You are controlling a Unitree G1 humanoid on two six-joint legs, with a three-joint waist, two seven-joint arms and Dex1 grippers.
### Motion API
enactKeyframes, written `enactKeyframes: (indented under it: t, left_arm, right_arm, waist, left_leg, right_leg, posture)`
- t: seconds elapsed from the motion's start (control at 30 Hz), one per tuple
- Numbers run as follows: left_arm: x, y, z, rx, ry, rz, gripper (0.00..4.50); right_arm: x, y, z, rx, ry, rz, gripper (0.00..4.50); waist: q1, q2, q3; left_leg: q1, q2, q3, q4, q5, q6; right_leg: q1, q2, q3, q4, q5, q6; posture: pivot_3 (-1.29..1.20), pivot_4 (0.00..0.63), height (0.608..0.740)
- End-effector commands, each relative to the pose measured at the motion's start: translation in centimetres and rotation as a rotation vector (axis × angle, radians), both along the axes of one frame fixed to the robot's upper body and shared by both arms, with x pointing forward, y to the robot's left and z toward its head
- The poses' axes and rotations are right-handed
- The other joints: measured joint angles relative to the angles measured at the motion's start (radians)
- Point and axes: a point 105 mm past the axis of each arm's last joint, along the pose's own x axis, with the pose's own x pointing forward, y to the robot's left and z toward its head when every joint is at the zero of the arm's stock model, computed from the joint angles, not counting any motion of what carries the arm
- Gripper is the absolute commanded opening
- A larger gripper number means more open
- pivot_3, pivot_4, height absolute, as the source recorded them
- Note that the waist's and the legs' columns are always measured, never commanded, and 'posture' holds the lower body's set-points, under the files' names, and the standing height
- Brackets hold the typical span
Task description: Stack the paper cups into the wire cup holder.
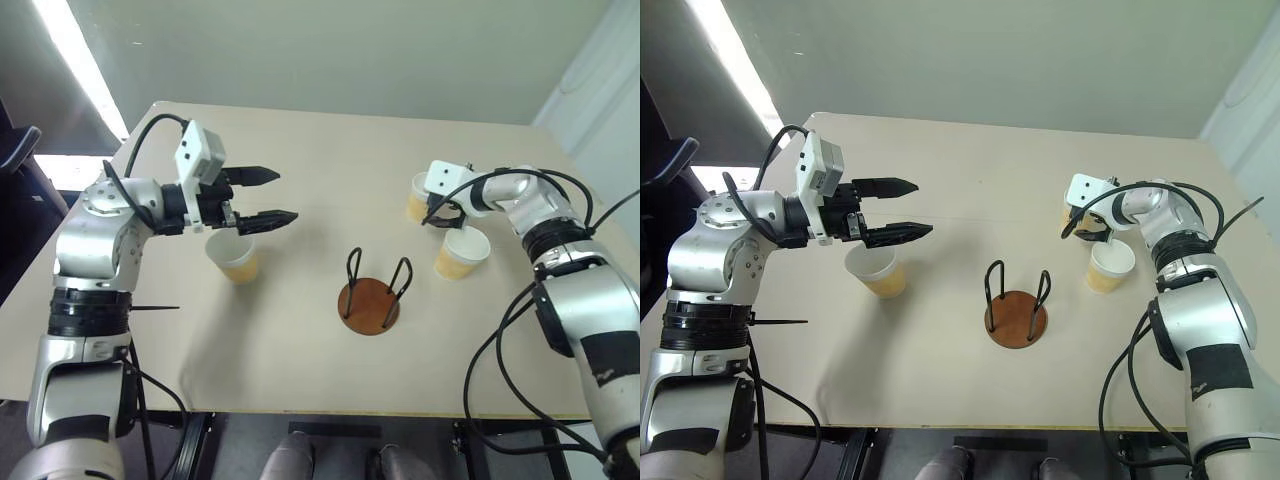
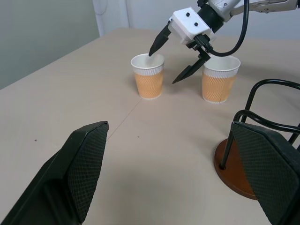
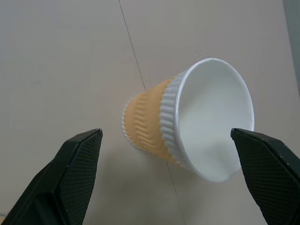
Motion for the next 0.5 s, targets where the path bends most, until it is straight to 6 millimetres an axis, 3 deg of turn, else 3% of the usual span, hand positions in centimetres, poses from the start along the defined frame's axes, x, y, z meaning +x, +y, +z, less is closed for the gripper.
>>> enactKeyframes:
  t: [0.03,0.13,0.5]
  left_arm:
    - [-0.4,-0.34,1.74,0.007,-0.075,-0.011,4.47]
    - [-0.42,-0.32,1.75,0.01,-0.077,-0.01,4.5]
    - [-0.39,-0.51,1.65,0.014,-0.077,-0.015,4.5]
  right_arm:
    - [0.4,0.51,2.14,-0.011,-0.072,0.009,4.5]
    - [0.48,0.69,2.17,-0.017,-0.08,0.01,3.88]
    - [0.48,0.88,1.79,-0.022,-0.065,0.008,0.03]
  waist:
    - [0.0,0.0,0.0]
    - [0.0,0.0,0.0]
    - [0.0,0.0,0.0]
  left_leg:
    - [0.0,0.0,0.0,0.0,0.0,0.0]
    - [0.0,0.0,0.0,0.0,0.0,0.0]
    - [0.0,0.0,0.0,0.0,0.0,0.0]
  right_leg:
    - [0.0,0.0,0.0,0.0,0.0,0.0]
    - [0.0,0.0,0.0,0.0,0.0,0.0]
    - [-0.001,0.0,0.0,0.0,0.0,0.0]
  posture:
    - [0.0,0.15,0.74]
    - [0.0,0.15,0.74]
    - [0.0,0.15,0.74]
